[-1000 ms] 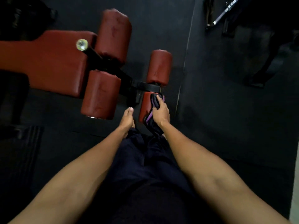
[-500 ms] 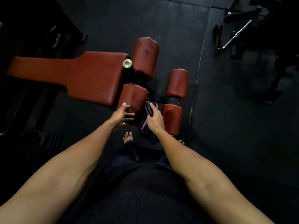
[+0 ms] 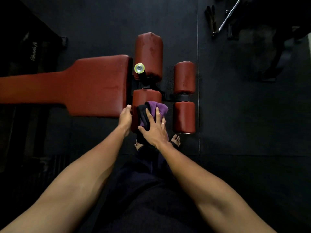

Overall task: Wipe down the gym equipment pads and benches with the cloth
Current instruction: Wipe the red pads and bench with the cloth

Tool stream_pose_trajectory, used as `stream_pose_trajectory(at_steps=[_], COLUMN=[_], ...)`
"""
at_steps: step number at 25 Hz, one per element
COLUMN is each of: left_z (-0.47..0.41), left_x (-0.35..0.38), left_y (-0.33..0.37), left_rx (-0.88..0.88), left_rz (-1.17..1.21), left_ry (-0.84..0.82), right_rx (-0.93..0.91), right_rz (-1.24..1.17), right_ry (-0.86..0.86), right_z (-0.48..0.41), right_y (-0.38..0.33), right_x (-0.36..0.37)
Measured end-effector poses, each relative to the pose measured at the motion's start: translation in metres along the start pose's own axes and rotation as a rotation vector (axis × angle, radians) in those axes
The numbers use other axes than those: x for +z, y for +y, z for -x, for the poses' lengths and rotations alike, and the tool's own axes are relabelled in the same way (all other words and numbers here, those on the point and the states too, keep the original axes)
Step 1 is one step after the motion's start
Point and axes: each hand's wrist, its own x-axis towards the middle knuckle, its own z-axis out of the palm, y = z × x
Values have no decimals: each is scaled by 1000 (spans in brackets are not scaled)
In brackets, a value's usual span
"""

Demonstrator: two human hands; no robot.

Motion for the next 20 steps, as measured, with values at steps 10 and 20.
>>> stream_pose_trajectory(at_steps=[10, 20], left_z=[-23, -18], left_x=[5, 4], left_y=[-22, -19], left_rx=[-65, -77], left_rz=[-89, -34], left_ry=[-112, -160], right_rx=[-168, 97], right_rz=[147, -388], right_ry=[104, 37], right_z=[-64, -105], right_y=[11, 10], right_x=[-7, -53])
